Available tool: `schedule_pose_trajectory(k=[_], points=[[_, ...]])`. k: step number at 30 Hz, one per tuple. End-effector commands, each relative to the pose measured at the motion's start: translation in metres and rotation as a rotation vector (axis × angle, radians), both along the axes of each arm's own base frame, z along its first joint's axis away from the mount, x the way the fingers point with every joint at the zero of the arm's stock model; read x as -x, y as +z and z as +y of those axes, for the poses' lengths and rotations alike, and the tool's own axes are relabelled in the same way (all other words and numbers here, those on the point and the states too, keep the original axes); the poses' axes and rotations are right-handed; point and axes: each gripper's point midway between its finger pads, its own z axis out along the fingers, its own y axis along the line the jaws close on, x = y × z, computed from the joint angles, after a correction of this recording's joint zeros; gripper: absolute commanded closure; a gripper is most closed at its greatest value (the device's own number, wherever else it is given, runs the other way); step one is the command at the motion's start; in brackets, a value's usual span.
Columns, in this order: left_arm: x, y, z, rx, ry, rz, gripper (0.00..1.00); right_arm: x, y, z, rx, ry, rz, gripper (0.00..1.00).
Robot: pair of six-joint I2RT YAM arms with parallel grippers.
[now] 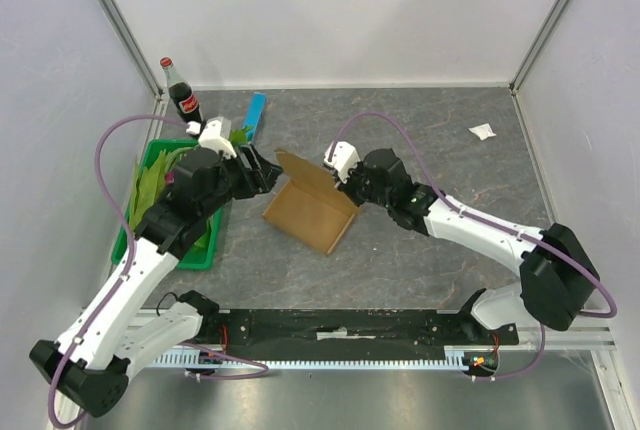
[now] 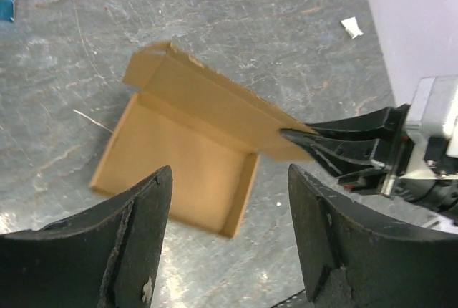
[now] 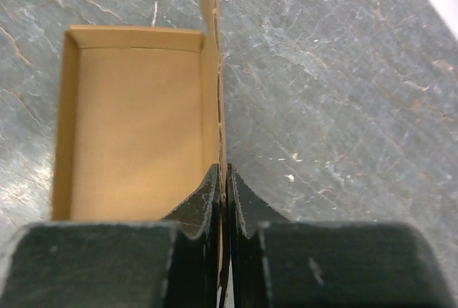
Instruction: Fold the paper box
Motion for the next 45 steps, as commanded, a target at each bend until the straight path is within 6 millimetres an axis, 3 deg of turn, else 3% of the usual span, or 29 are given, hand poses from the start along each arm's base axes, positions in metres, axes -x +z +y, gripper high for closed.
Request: schedule_pose_trajectory(k=[1,4,5,11,14,18,24,30,39,45], points=[[-0.012,0.017,0.000,-0.161,-0.086,-0.096,0.28,-0.008,0.009,-0.010,0.141,0.125,-0.068,0.92],[-0.017,0.014,-0.006,-0.186,-0.125,-0.101,0.27,-0.016,0.009,-0.024,0.179,0.203,-0.094,0.99],[-0.020,0.009,-0.008,-0.199,-0.133,-0.094,0.27,-0.027,0.013,-0.036,0.171,0.191,-0.090,1.00],[-0.030,-0.014,-0.012,-0.326,-0.216,-0.094,0.24,-0.032,0.029,-0.059,0.070,0.318,-0.051,1.00],[-0.037,-0.022,-0.011,-0.400,-0.244,-0.093,0.32,-0.032,0.033,-0.061,0.051,0.346,-0.055,1.00],[-0.055,-0.032,-0.016,-0.481,-0.290,-0.179,0.34,-0.030,0.032,-0.060,0.033,0.375,-0.037,1.00],[-0.086,-0.027,-0.035,-0.604,-0.408,-0.348,0.40,-0.031,0.030,-0.058,0.019,0.389,-0.018,1.00],[-0.088,-0.048,-0.051,-0.642,-0.542,-0.383,0.49,-0.030,0.034,-0.056,0.009,0.401,-0.021,1.00],[-0.104,-0.056,-0.049,-0.692,-0.501,-0.437,0.61,-0.026,0.038,-0.054,-0.004,0.417,-0.023,1.00],[-0.092,-0.061,-0.061,-0.651,-0.588,-0.463,0.66,-0.025,0.039,-0.054,-0.007,0.418,-0.020,1.00]])
